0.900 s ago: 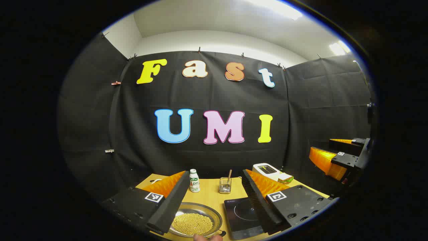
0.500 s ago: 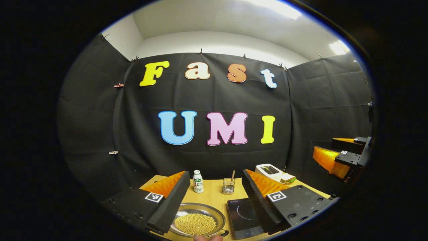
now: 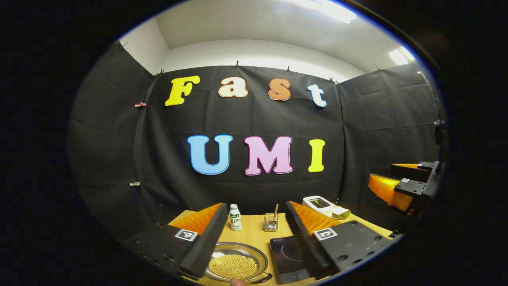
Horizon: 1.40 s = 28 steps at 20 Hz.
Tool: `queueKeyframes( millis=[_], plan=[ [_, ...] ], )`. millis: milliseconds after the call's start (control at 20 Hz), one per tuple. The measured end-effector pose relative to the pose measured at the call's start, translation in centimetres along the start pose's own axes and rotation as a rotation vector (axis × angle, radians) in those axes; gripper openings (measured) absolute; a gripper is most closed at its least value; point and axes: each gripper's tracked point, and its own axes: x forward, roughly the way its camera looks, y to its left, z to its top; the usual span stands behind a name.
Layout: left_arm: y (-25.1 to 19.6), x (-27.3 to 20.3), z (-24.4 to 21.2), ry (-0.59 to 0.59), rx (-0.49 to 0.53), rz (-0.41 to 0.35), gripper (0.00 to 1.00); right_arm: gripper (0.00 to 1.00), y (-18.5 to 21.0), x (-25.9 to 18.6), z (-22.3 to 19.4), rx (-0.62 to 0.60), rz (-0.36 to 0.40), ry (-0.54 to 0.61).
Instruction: First push the handle of the pot to place it horizontally, then grasp the pot with both hands and set it on the induction cooktop.
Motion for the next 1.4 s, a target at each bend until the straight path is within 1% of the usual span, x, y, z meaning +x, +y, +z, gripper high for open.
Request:
queueKeyframes(
  millis=[50,150,350,450,500,600,650,700,850,950,1050,1150,1250,1400],
  plan=[
    [0.6,-0.1,0.2,-0.004,-0.004,0.008,0.52,0.97,0.0,0.0,0.0,-0.004,0.002,-0.001],
    [-0.2,-0.3,0.2,0.005,-0.024,-0.04,0.07,0.97,0.1,-0.2,0.1,-0.015,0.004,-0.004],
    [0.0,-0.5,-1.0,0.058,-0.008,-0.099,0.05,0.97,0.2,-0.2,0.3,-0.018,0.008,-0.012],
    [-0.5,-0.5,-2.6,0.127,0.011,-0.135,0.05,0.97,0.1,-0.3,0.1,-0.024,0.006,-0.008],
    [-0.5,-0.5,-3.6,0.171,0.026,-0.154,0.05,0.99,0.2,-0.3,0.1,-0.026,0.005,-0.006],
    [-0.7,-0.5,-6.5,0.288,0.054,-0.204,0.05,0.98,-0.1,-0.5,0.2,-0.028,0.0,-0.005],
    [-0.9,-0.7,-8.3,0.357,0.064,-0.234,0.07,0.98,-0.3,-0.6,0.2,-0.031,-0.004,-0.006],
    [-0.8,-1.0,-9.8,0.431,0.074,-0.261,0.05,0.97,-0.4,-0.5,0.1,-0.035,-0.007,-0.003],
    [-0.4,-1.9,-14.1,0.632,0.095,-0.324,0.05,0.98,-0.9,-0.8,0.1,-0.036,-0.017,0.004],
    [-0.2,-3.1,-17.2,0.786,0.112,-0.355,0.05,0.97,-1.1,-0.9,0.0,-0.041,-0.023,0.008],
    [0.8,-4.6,-20.8,0.959,0.143,-0.347,0.05,0.98,-1.2,-1.0,-0.1,-0.04,-0.026,0.017],
    [1.3,-6.9,-24.4,1.145,0.165,-0.38,0.05,0.98,-1.3,-1.2,-0.1,-0.024,-0.031,0.029],
    [1.7,-8.7,-27.4,1.264,0.211,-0.431,0.05,0.98,-1.3,-1.2,0.1,-0.015,-0.035,0.031],
    [1.9,-10.2,-30.1,1.363,0.279,-0.468,0.06,0.97,-1.5,-1.3,-0.2,-0.022,-0.041,0.037]
  ],
)
